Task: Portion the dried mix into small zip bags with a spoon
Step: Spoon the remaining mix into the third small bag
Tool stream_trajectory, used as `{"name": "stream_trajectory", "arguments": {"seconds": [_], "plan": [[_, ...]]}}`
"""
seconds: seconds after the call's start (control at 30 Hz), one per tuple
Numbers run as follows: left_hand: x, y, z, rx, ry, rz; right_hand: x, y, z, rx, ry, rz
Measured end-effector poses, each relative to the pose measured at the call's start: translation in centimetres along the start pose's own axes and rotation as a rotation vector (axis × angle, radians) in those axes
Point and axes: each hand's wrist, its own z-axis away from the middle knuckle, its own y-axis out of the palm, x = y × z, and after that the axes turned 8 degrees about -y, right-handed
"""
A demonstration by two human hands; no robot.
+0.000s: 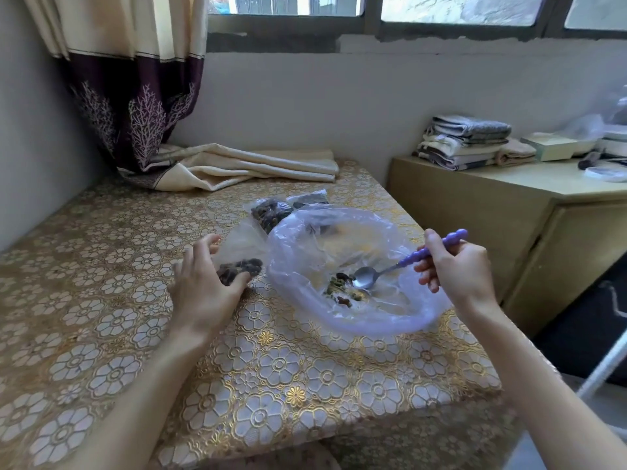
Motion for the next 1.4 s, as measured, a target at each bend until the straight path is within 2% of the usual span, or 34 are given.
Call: {"name": "stream_trajectory", "arguments": {"seconds": [0.07,0.1,0.13,0.23,0.3,0.4,0.47,0.6,0.83,1.03,1.27,1.4], "plan": [[-0.9,-0.2,1.2,-0.156,0.091,0.064,-0.1,-0.2,0.0,0.011,0.002,-0.013],[-1.4,-0.4,1.8,-0.132,0.095,0.137,-0.1,-0.3,0.1,0.016,0.003,-0.016],[-2.0,-0.5,2.3,-0.03,0.052,0.183,-0.1,-0.5,0.1,0.018,0.003,-0.016],[-3.8,0.0,3.5,0.451,-0.165,0.126,-0.1,-0.7,0.3,0.005,-0.009,-0.015],[-4.8,1.0,3.5,0.566,-0.239,0.143,0.0,-0.7,0.4,-0.002,-0.028,0.004],[-6.0,3.0,2.9,0.561,-0.394,0.345,0.2,-0.7,0.4,-0.014,-0.048,0.034],[-6.5,4.2,2.6,0.509,-0.434,0.413,0.2,-0.8,0.3,-0.019,-0.054,0.051],[-7.9,5.5,2.1,0.401,-0.329,0.416,-0.1,-0.8,0.0,-0.015,-0.013,0.049],[-11.1,4.9,1.4,0.412,-0.14,0.662,-1.0,0.0,0.5,-0.046,0.082,-0.038],[-12.8,4.4,0.9,0.466,0.006,0.786,-1.7,0.6,0.7,-0.083,0.189,-0.166],[-11.4,4.6,0.8,0.537,0.043,0.869,-1.6,0.4,0.7,-0.091,0.394,-0.425],[-10.9,4.8,0.5,0.46,0.051,0.818,-1.3,0.0,0.7,-0.09,0.444,-0.486]]}}
